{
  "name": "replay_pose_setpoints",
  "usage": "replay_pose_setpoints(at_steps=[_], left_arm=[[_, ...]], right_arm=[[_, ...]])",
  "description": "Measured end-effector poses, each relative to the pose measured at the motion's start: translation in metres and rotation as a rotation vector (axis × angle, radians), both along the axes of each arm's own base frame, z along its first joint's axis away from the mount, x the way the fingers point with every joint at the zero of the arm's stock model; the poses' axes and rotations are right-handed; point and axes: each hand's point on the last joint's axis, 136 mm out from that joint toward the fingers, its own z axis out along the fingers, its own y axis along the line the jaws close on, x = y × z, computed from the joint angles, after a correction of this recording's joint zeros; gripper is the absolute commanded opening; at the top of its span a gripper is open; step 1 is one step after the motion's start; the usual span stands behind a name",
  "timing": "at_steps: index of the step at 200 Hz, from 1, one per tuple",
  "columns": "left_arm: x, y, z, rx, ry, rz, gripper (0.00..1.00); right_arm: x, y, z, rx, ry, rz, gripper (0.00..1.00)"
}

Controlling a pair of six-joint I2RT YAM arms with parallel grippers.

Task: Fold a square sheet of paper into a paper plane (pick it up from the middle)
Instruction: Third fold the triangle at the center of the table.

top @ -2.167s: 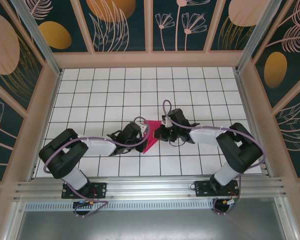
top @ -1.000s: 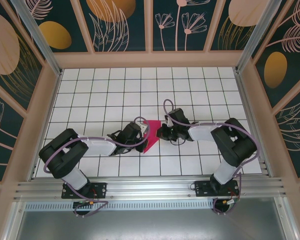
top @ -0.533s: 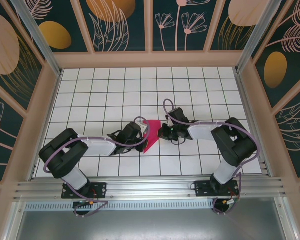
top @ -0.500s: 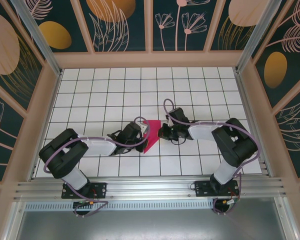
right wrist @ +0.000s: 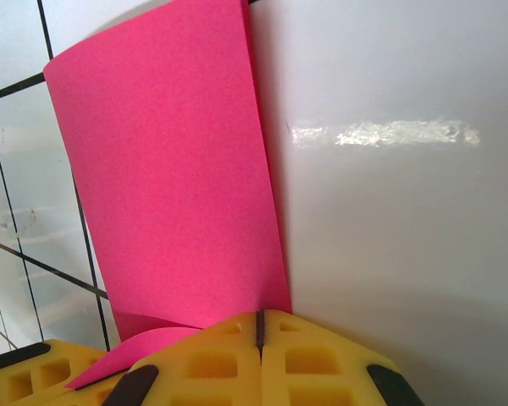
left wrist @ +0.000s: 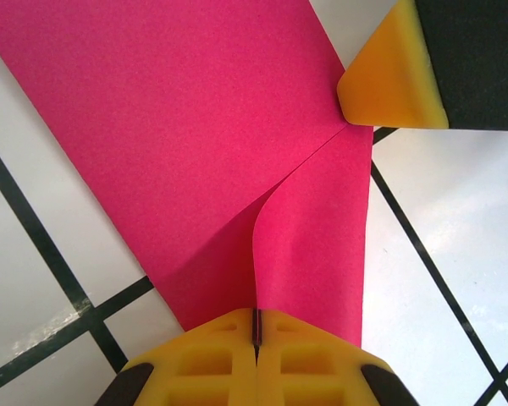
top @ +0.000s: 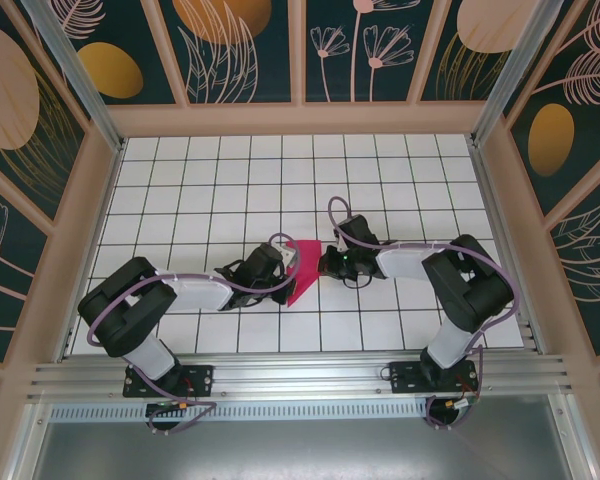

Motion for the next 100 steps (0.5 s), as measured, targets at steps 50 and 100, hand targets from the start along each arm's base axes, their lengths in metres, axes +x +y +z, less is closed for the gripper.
replay_pose_setpoints(at_steps=[50, 100], left_arm=[[0.000, 0.000, 0.001, 0.002, 0.002, 0.000, 0.00], [0.000, 0.000, 0.000, 0.003, 0.004, 0.000, 0.00]], right_arm=[[0.003, -0.005, 0.018, -0.011, -0.041, -0.021, 0.05], [-0.017, 0.014, 0.040, 0.111, -0.096, 0.006, 0.01]])
